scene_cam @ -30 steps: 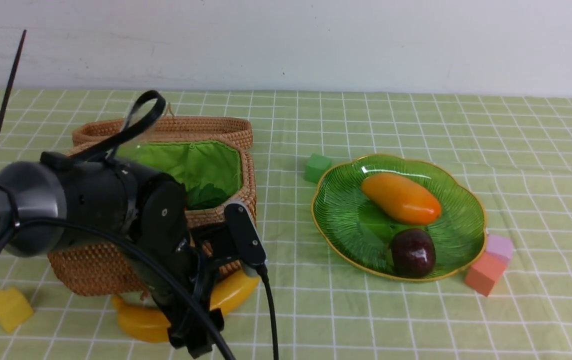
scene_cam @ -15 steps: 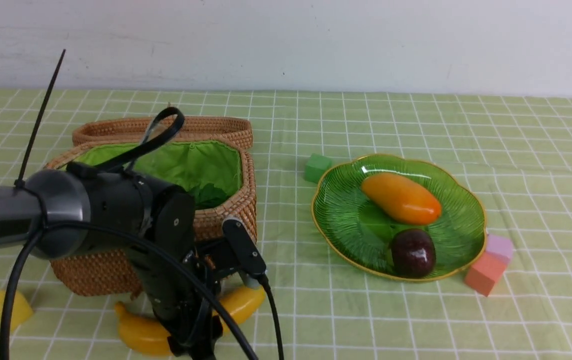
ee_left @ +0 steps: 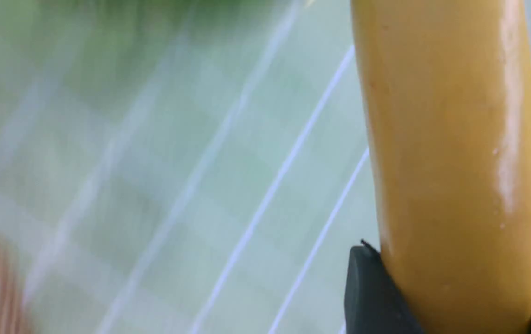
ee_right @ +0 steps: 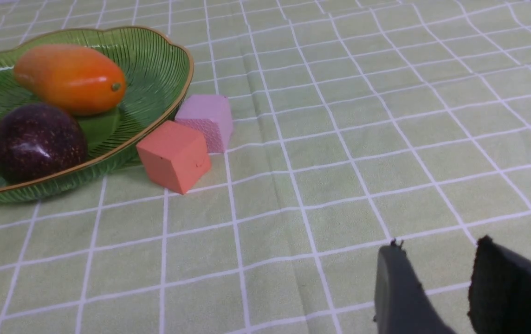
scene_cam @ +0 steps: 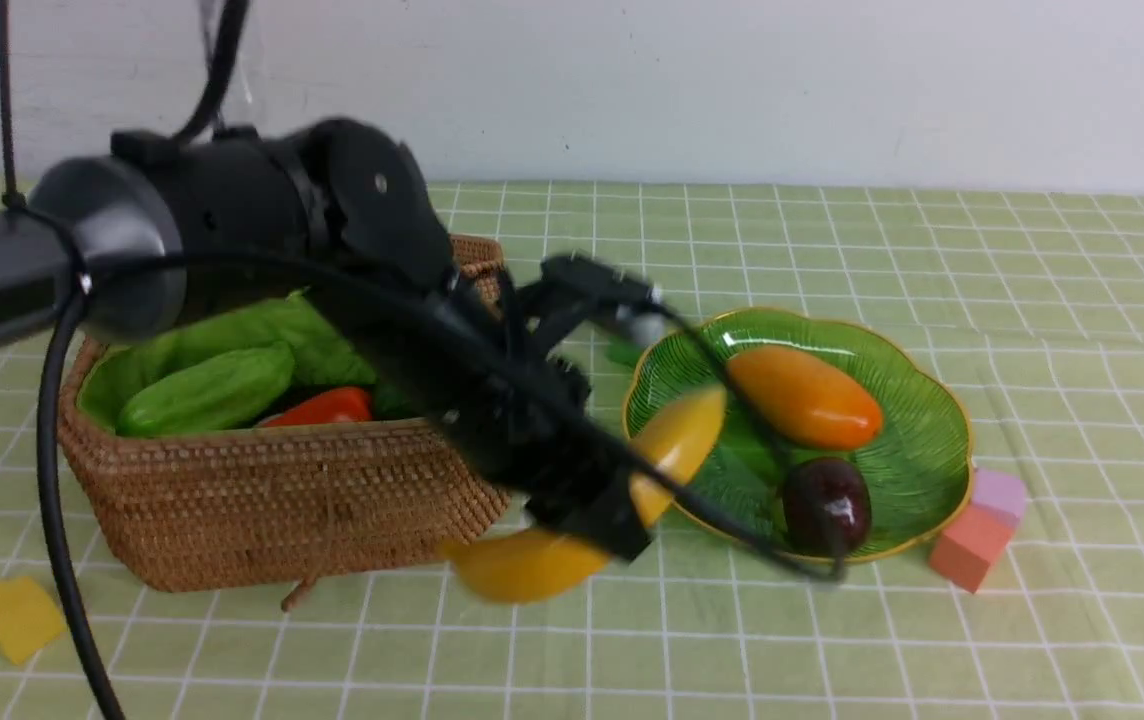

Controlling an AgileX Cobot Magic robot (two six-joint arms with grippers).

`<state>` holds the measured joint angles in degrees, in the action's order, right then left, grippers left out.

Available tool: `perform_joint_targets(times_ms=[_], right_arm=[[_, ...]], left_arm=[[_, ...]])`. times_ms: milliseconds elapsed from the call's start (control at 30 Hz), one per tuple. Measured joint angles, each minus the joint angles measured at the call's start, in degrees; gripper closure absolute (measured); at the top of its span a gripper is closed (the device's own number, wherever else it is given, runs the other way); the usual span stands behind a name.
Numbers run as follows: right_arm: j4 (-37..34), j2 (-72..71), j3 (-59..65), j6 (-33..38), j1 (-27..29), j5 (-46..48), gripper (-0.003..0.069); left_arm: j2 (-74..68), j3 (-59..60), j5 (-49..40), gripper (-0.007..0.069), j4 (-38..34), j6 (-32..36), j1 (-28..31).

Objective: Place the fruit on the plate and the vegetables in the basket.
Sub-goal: Use the left arm to grab a banana and put it into the right plate

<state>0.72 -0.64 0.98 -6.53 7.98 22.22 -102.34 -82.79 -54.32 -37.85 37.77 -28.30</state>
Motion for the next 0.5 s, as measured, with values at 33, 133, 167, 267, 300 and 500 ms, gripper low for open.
perform_joint_targets(times_ms=[33,133,167,267,300,500], right_arm=[[0.0,0.0,0.0,0.0,0.0,0.0,0.0419],[0.0,0.0,0.0,0.0,0.0,0.0,0.0419],[0.0,0.0,0.0,0.0,0.0,0.0,0.0419],[0.0,0.0,0.0,0.0,0.0,0.0,0.0419],[0.0,0.0,0.0,0.0,0.0,0.0,0.0419],[0.0,0.0,0.0,0.0,0.0,0.0,0.0419]], left_arm=[[-0.1,-1.6,2.0,0.0323,-3.3,0.0,0.0],[-1.6,-7.4,9.7,0.0323,-13.6,-1.0,0.0],[-2.5,-8.9,11.4,0.0323,-16.2,-2.1,0.0],[-6.7,-13.9,16.0,0.0323,-21.1,-7.2,0.0],[-8.6,-15.3,17.1,0.0323,-22.1,-9.2,0.0],[-19.1,-20.1,20.6,0.0323,-22.7,-17.0,0.0]])
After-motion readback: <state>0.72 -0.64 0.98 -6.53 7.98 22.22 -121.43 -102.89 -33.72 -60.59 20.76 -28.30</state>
